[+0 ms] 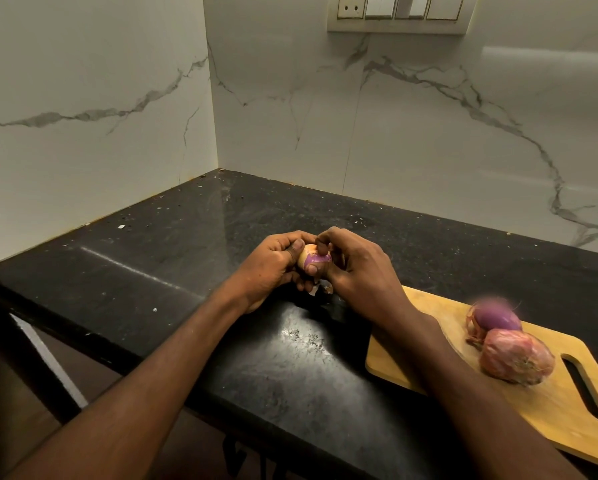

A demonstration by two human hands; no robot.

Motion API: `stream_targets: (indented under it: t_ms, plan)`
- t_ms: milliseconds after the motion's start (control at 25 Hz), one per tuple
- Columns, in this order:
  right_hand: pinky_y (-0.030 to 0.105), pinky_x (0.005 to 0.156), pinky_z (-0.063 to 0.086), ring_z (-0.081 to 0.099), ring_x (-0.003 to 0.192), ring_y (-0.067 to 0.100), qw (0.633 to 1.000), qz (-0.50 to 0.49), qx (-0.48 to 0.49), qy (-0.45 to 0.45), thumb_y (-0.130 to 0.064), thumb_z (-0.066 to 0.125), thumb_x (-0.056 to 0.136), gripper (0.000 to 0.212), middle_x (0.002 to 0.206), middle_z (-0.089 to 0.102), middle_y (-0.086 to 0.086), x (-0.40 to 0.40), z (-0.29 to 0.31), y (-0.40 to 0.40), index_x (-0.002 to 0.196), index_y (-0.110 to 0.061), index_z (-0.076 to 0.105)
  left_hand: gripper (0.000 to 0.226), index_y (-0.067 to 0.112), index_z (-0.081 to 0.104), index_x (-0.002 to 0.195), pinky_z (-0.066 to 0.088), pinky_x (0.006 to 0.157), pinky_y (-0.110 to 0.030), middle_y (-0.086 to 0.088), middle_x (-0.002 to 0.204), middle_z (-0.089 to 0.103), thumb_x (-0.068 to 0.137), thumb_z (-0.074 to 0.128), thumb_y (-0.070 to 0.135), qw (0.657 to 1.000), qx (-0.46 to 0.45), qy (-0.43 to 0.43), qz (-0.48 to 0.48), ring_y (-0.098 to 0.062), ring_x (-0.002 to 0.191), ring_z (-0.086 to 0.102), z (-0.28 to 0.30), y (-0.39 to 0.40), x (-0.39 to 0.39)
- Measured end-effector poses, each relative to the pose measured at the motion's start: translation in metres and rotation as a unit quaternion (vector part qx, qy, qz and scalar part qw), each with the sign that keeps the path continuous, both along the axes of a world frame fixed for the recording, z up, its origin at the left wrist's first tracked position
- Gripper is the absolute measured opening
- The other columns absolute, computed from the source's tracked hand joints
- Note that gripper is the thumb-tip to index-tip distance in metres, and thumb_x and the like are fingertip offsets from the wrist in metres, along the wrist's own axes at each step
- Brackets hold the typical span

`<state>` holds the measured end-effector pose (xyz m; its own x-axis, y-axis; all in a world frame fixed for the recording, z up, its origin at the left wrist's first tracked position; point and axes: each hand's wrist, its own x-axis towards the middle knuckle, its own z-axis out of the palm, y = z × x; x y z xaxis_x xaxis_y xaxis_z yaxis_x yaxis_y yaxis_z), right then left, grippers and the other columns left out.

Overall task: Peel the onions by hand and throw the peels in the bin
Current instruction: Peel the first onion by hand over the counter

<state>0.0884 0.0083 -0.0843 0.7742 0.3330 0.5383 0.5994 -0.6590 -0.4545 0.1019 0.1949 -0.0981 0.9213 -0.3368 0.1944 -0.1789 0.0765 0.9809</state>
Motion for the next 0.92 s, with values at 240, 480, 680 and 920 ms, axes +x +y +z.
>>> stream_targets:
  t_ms: [240,480,680,920]
  plan:
    - [0.032,0.067,0.053,0.055,0.083,0.003,0.999,-0.037,-0.01,-0.039,-0.027,0.075,0.092,0.028,0.104,0.064,-0.015,-0.0042,-0.0018,0.0023,0.116,-0.031,0.062,0.032,0.001,0.064,0.12,0.055,0.058,-0.03,-0.013,0.082,0.068,0.113,0.035,0.013,1.0,-0.013,-0.003,0.012,-0.026,0.065,0.063,-0.002,-0.0009,0.0025]
    - [0.033,0.067,0.05,0.056,0.084,0.009,0.999,-0.023,-0.035,-0.019,-0.025,0.071,0.093,0.019,0.098,0.062,-0.017,-0.0023,-0.0022,0.0016,0.108,-0.03,0.063,0.032,-0.005,0.061,0.121,0.056,0.057,-0.032,-0.017,0.081,0.065,0.113,0.035,0.011,1.0,0.013,-0.009,0.002,-0.029,0.064,0.065,-0.002,-0.0006,0.0035]
    - [0.035,0.062,0.048,0.054,0.078,0.011,0.999,-0.015,-0.021,-0.019,-0.025,0.072,0.092,0.014,0.088,0.059,-0.014,-0.0027,-0.002,0.0015,0.096,-0.027,0.059,0.031,-0.004,0.062,0.121,0.057,0.057,-0.032,-0.014,0.08,0.067,0.112,0.036,0.011,1.0,0.015,-0.016,-0.004,-0.029,0.064,0.065,-0.0024,-0.0004,0.0031]
    - [0.041,0.064,0.054,0.059,0.076,0.012,0.998,-0.035,0.056,-0.015,-0.018,0.073,0.094,0.022,0.085,0.062,-0.011,-0.0014,-0.0037,0.0035,0.091,-0.026,0.052,0.034,0.0,0.065,0.12,0.06,0.065,-0.036,-0.015,0.095,0.071,0.113,0.036,0.014,1.0,-0.023,-0.007,0.01,-0.028,0.072,0.066,-0.001,-0.0008,0.0019]
